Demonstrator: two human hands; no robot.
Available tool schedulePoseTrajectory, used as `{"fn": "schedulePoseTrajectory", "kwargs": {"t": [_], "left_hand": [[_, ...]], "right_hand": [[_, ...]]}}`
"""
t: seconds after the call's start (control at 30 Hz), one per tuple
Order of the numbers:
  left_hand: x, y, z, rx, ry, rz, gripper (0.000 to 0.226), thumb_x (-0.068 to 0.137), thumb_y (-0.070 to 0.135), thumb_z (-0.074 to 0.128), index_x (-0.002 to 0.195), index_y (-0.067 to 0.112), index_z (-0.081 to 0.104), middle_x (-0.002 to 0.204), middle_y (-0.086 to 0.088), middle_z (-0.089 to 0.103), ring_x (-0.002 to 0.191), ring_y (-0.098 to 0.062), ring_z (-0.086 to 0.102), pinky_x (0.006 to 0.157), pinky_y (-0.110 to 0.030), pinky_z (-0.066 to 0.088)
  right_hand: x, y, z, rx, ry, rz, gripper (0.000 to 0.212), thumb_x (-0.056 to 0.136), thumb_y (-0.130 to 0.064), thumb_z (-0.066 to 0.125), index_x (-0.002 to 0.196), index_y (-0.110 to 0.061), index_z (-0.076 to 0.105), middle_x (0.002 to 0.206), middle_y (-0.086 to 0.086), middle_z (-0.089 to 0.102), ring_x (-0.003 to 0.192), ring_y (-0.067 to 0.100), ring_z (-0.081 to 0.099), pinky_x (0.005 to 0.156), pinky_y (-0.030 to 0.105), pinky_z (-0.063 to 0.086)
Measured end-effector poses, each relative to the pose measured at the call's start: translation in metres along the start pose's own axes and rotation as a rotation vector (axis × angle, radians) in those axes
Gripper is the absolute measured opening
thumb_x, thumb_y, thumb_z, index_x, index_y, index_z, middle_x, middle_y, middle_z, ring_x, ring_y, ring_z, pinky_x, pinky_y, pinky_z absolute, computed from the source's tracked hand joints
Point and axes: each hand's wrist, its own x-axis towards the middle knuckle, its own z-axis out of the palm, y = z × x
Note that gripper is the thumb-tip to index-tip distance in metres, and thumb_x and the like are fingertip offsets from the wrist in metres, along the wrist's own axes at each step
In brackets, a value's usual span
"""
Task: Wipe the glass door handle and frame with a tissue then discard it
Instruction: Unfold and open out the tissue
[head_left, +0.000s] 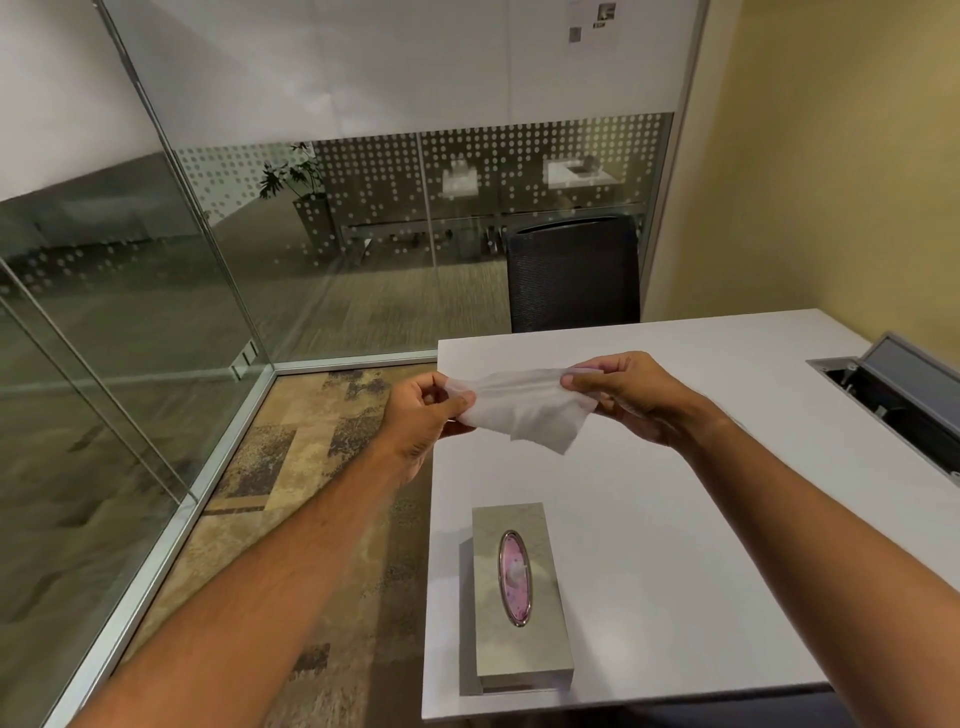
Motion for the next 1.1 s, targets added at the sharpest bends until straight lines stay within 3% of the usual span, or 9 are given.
{"fn": "schedulePoseTrajectory", "kwargs": {"t": [0.17,0.37,0.43,0.5,0.6,0.7,0.8,0.97,1.1], "left_hand": [[0.0,-0.003,-0.003,0.317,0.018,0.139,0.009,0.086,0.002,0.072,0.086,-0.001,0.063,0.086,-0.018,0.062,0.078,-0.021,0.065,0.064,-0.035,0.063],[0.0,-0.004,-0.003,0.271,0.048,0.121,0.01,0.086,0.005,0.073,0.081,0.006,0.064,0.078,-0.009,0.06,0.069,-0.014,0.063,0.057,-0.026,0.059],[0.001,-0.004,-0.001,0.259,0.063,0.113,0.01,0.086,0.006,0.073,0.08,0.008,0.065,0.079,-0.01,0.064,0.071,-0.016,0.066,0.057,-0.026,0.059],[0.001,-0.004,0.0,0.244,0.085,0.109,0.01,0.086,0.005,0.073,0.08,0.008,0.066,0.08,-0.009,0.066,0.073,-0.016,0.068,0.059,-0.027,0.06],[0.001,-0.004,0.0,0.245,0.111,0.118,0.012,0.086,0.005,0.073,0.078,0.011,0.066,0.076,-0.005,0.067,0.066,-0.009,0.069,0.058,-0.025,0.059],[0.0,-0.006,-0.002,0.26,0.12,0.125,0.012,0.086,0.005,0.073,0.078,0.011,0.067,0.075,-0.005,0.067,0.065,-0.008,0.069,0.058,-0.025,0.058],[-0.002,-0.006,-0.004,0.273,0.121,0.123,0.009,0.085,0.005,0.073,0.08,0.009,0.068,0.078,-0.008,0.068,0.069,-0.014,0.07,0.061,-0.029,0.06],[-0.008,-0.004,-0.006,0.28,0.125,0.105,0.01,0.085,0.006,0.074,0.079,0.011,0.068,0.079,-0.008,0.07,0.071,-0.015,0.07,0.062,-0.029,0.06],[-0.015,-0.002,-0.008,0.297,0.135,0.102,0.008,0.086,0.007,0.073,0.081,0.011,0.068,0.081,-0.009,0.07,0.075,-0.018,0.07,0.064,-0.03,0.061]], "right_hand": [[0.004,0.004,0.0,-0.034,0.034,0.016,0.01,0.083,-0.011,0.073,0.087,-0.002,0.076,0.098,0.011,0.075,0.09,0.024,0.072,0.071,0.028,0.059],[0.006,0.012,0.01,-0.073,-0.024,0.028,0.037,0.096,-0.028,0.059,0.109,0.006,0.065,0.109,0.014,0.069,0.101,0.029,0.067,0.074,0.033,0.058],[0.006,0.015,0.014,-0.028,-0.013,0.036,0.037,0.097,-0.031,0.057,0.116,-0.001,0.065,0.116,0.012,0.066,0.106,0.032,0.063,0.079,0.037,0.059],[0.005,0.016,0.02,0.023,-0.035,0.091,0.039,0.094,-0.037,0.061,0.121,-0.01,0.064,0.119,0.01,0.064,0.109,0.033,0.062,0.082,0.043,0.058],[0.003,0.016,0.029,0.101,-0.07,0.162,0.045,0.08,-0.04,0.071,0.11,-0.006,0.068,0.116,0.009,0.065,0.109,0.033,0.061,0.083,0.046,0.058],[0.002,0.018,0.034,0.14,-0.161,0.118,0.037,0.074,-0.025,0.076,0.097,0.003,0.073,0.108,0.016,0.069,0.098,0.03,0.068,0.079,0.039,0.06],[0.002,0.022,0.039,-0.055,-0.16,0.083,0.027,0.078,-0.016,0.078,0.099,0.0,0.074,0.105,0.018,0.071,0.091,0.026,0.069,0.082,0.033,0.059],[0.004,0.024,0.054,-0.238,-0.228,0.034,0.015,0.085,-0.019,0.073,0.091,-0.005,0.075,0.087,0.006,0.072,0.08,0.018,0.064,0.065,0.022,0.055],[0.003,0.022,0.063,-0.245,-0.324,0.031,0.019,0.091,-0.025,0.065,0.101,-0.009,0.07,0.093,0.009,0.068,0.079,0.018,0.066,0.068,0.022,0.055]]}}
